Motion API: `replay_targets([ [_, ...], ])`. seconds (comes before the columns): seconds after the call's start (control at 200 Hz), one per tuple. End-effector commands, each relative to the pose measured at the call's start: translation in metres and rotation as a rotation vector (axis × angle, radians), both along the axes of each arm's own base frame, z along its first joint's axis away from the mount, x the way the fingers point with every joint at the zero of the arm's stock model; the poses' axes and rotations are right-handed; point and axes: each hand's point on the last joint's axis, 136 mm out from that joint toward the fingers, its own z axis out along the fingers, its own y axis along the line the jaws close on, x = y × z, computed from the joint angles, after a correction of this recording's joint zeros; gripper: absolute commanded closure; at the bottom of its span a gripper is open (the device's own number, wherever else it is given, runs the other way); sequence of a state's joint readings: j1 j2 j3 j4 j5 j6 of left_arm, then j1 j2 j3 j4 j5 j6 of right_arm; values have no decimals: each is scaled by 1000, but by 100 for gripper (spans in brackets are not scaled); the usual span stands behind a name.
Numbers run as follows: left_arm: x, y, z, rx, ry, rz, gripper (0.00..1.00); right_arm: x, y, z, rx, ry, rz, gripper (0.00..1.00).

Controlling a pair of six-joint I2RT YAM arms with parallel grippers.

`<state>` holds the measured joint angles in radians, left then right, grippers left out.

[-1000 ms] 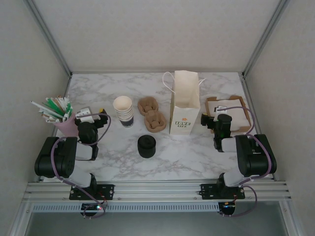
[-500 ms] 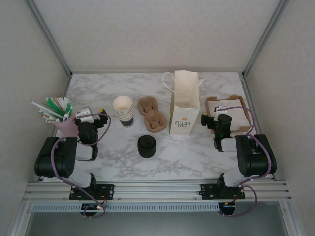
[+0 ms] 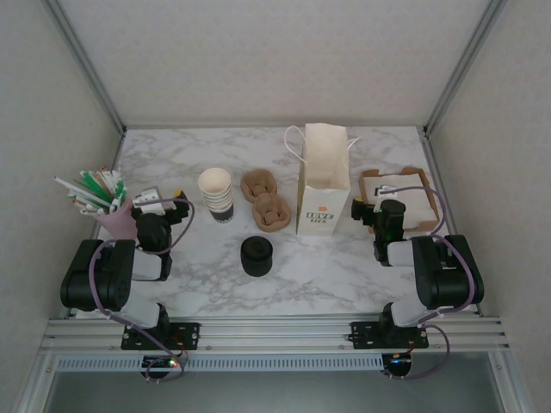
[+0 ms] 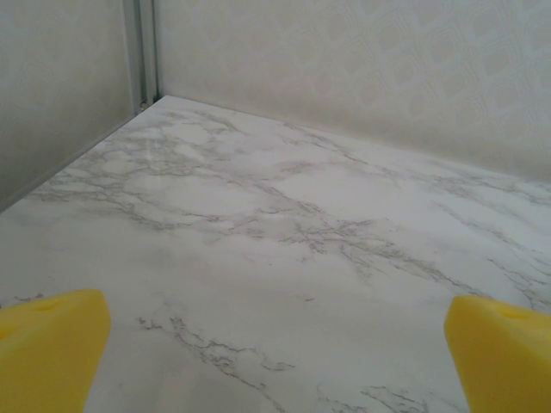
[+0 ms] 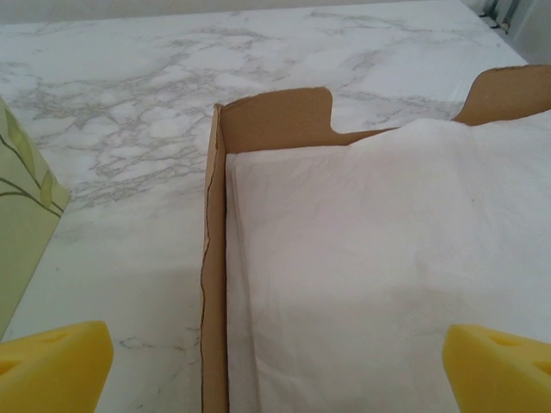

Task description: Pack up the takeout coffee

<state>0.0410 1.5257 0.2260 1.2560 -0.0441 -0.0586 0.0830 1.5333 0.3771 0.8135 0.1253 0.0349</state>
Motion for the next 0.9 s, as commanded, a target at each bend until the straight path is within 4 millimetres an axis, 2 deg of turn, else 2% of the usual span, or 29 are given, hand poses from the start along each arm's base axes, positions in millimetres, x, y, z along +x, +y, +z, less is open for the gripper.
replay_targets([
  [0.0,-2,-6,14,24,-37,-39,0,5,6,14,-14,-29,42,1],
  [0.15,-9,-4,28,25,-50,-21,0,-3,4,28,-14,-49,30,1],
  [0.265,-15,-6,40,44,-53,-20,0,-8,7,47,-23,-63,34,1],
  [0.31,-19,-8,47,47,-68,-21,0,-11,4,56,-4,-58,3,1],
  [0.35,-22,-11,54,47,-80,-26,0,-17,-1,55,15,-24,-31,1],
  [0.36,-23,-11,55,47,-82,-26,0,-13,-1,66,22,-43,-33,1],
  [0.376,-24,-12,58,46,-88,-28,0,-12,0,72,27,-43,-32,1],
  [0.471,-33,-23,76,42,-125,-51,0,-22,3,94,61,-56,-27,1],
  [0.726,-63,-48,134,-68,-248,-117,1,-72,-3,155,157,-110,-64,1],
  [0.811,-73,-43,153,-189,-281,-82,0,-94,-9,172,214,-110,-110,1],
  [0.896,-76,-38,159,-371,-260,-37,0,-114,-7,182,295,-68,-125,1],
])
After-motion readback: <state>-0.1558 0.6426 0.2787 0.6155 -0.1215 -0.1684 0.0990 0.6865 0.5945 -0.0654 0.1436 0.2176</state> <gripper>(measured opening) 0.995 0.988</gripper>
